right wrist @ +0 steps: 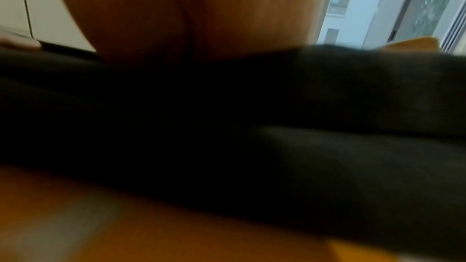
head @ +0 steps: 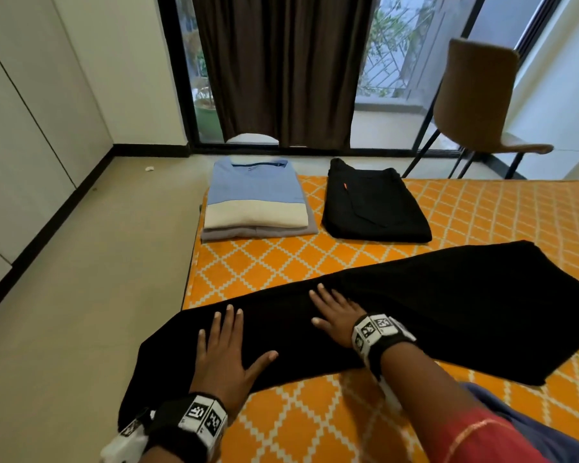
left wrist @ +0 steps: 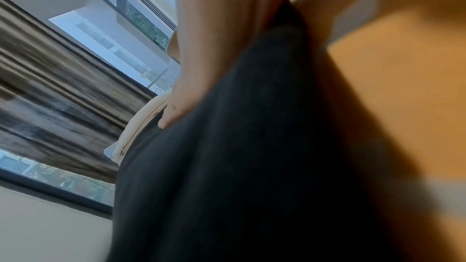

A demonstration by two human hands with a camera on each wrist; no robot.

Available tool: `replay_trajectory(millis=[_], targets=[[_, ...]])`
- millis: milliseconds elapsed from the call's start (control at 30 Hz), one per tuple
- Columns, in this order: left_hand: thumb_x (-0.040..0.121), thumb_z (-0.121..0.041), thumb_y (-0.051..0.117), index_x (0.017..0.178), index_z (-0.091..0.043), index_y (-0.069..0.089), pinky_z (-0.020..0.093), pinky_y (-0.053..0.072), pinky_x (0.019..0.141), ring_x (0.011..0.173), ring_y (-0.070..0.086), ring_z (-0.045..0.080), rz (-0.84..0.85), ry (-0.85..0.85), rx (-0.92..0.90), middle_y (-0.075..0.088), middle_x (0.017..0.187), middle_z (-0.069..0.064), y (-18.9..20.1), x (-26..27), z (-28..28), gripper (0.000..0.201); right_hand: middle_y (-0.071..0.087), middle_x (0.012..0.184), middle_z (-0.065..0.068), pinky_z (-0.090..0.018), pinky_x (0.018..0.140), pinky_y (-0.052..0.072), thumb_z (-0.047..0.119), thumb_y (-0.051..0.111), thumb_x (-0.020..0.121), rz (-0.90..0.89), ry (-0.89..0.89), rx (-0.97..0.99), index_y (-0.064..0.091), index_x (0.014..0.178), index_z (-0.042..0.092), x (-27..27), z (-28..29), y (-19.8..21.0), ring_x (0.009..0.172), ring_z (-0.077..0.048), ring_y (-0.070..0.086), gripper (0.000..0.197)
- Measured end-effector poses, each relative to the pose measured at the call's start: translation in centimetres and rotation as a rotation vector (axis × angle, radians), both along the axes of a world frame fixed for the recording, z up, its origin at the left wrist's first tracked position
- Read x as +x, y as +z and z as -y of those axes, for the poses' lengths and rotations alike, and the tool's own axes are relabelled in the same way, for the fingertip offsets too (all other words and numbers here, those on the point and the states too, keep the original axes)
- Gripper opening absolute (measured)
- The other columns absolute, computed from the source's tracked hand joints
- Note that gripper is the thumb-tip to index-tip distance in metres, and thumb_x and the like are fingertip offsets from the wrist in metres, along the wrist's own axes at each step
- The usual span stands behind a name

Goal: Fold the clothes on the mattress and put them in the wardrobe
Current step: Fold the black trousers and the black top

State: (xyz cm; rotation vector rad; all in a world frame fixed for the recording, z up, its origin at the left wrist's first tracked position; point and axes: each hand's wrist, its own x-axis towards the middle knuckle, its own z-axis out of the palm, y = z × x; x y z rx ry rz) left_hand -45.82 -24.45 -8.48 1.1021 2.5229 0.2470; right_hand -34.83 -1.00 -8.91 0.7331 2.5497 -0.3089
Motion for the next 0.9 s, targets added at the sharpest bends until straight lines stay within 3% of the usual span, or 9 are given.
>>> replay_trajectory(millis=[133,233,333,467,533,600,667,767,900], targets=[[0.049,-0.094,-0.022,0.151,-0.024,-0.023,0.043,-0.015,0.119,0.144,-0.029,0.014,0.021,-0.003,-0.027,-0.032,0.157,-0.005,0.3,-0.1,-0.2,0.124,-0.006,0.164,0.003,-0.040,0.118,0.016,0.044,0.027,0.104,-0.055,0.035,0.049,0.003,0.156,0.028,0.5,-2.6,0.8,0.150,-0.020,0.006,0.060],[0.044,-0.099,-0.017,0.147,-0.027,-0.028,0.052,-0.016,0.117,0.144,-0.030,0.022,0.005,-0.011,-0.085,-0.037,0.153,-0.001,0.5,0.3,-1.2,0.125,0.047,0.143,-0.002,-0.041,0.102,0.039,0.027,0.045,0.101,-0.432,-0.047,0.110,0.052,0.137,0.026,1.1,-4.6,2.9,0.130,-0.026,0.043,0.037],[0.056,-0.101,0.020,0.141,-0.034,-0.026,0.058,-0.021,0.109,0.143,-0.031,0.026,-0.033,-0.120,-0.068,-0.040,0.148,-0.004,0.3,1.4,-2.2,0.118,0.057,0.124,-0.005,-0.044,0.095,0.046,0.018,0.054,0.096,-0.529,-0.197,0.181,0.065,0.121,0.024,2.7,-9.5,4.6,0.116,-0.030,0.052,0.028],[0.064,-0.063,0.065,0.142,-0.026,0.049,0.060,0.046,0.098,0.138,0.040,0.027,-0.178,-0.366,-0.040,0.041,0.152,0.004,0.6,3.0,-3.6,0.088,0.049,0.127,-0.010,-0.041,0.097,0.045,0.020,0.060,0.095,-0.140,-0.239,0.078,0.060,0.127,0.021,3.6,-14.3,5.2,0.116,-0.032,0.052,0.032],[0.050,-0.032,0.088,0.144,-0.019,0.044,0.050,0.054,0.090,0.128,0.054,0.025,-0.202,-0.427,-0.036,0.051,0.144,0.006,0.2,3.7,-3.9,0.105,0.052,0.127,-0.012,-0.036,0.092,0.045,0.022,0.059,0.096,-0.050,-0.187,0.095,0.059,0.126,0.017,2.9,-15.6,5.6,0.115,-0.032,0.054,0.031],[0.062,-0.012,0.083,0.154,-0.023,-0.002,0.051,0.039,0.106,0.143,0.030,0.023,-0.261,-0.453,0.021,0.022,0.159,0.009,0.3,3.0,-3.9,0.125,0.057,0.126,-0.011,-0.034,0.089,0.045,0.024,0.059,0.097,0.010,-0.155,0.126,0.061,0.123,0.016,1.8,-16.9,6.0,0.114,-0.030,0.056,0.028],[0.080,0.000,0.064,0.137,-0.030,-0.040,0.052,0.013,0.117,0.145,-0.007,0.018,-0.287,-0.417,-0.019,-0.020,0.157,0.002,-0.3,2.4,-3.7,0.122,0.057,0.121,-0.010,-0.034,0.085,0.046,0.023,0.058,0.096,-0.019,-0.169,0.174,0.063,0.118,0.017,1.0,-18.0,6.2,0.113,-0.029,0.056,0.023],[0.067,0.004,0.070,0.150,-0.023,-0.021,0.053,0.017,0.112,0.148,0.007,0.024,-0.276,-0.370,-0.020,-0.006,0.162,0.003,-0.8,2.4,-3.9,0.126,0.048,0.116,-0.009,-0.033,0.074,0.043,0.014,0.056,0.094,-0.117,-0.192,0.225,0.057,0.115,0.018,1.1,-18.4,5.3,0.105,-0.032,0.057,0.021],[0.087,0.008,0.041,0.144,-0.032,-0.029,0.045,-0.009,0.114,0.142,-0.027,0.017,-0.289,-0.386,-0.066,-0.038,0.148,-0.007,-0.8,2.5,-3.5,0.099,0.040,0.133,-0.002,-0.040,0.087,0.050,0.033,0.056,0.096,-0.352,-0.150,0.129,0.046,0.129,0.023,5.3,-16.2,4.4,0.108,-0.026,0.055,0.036]])
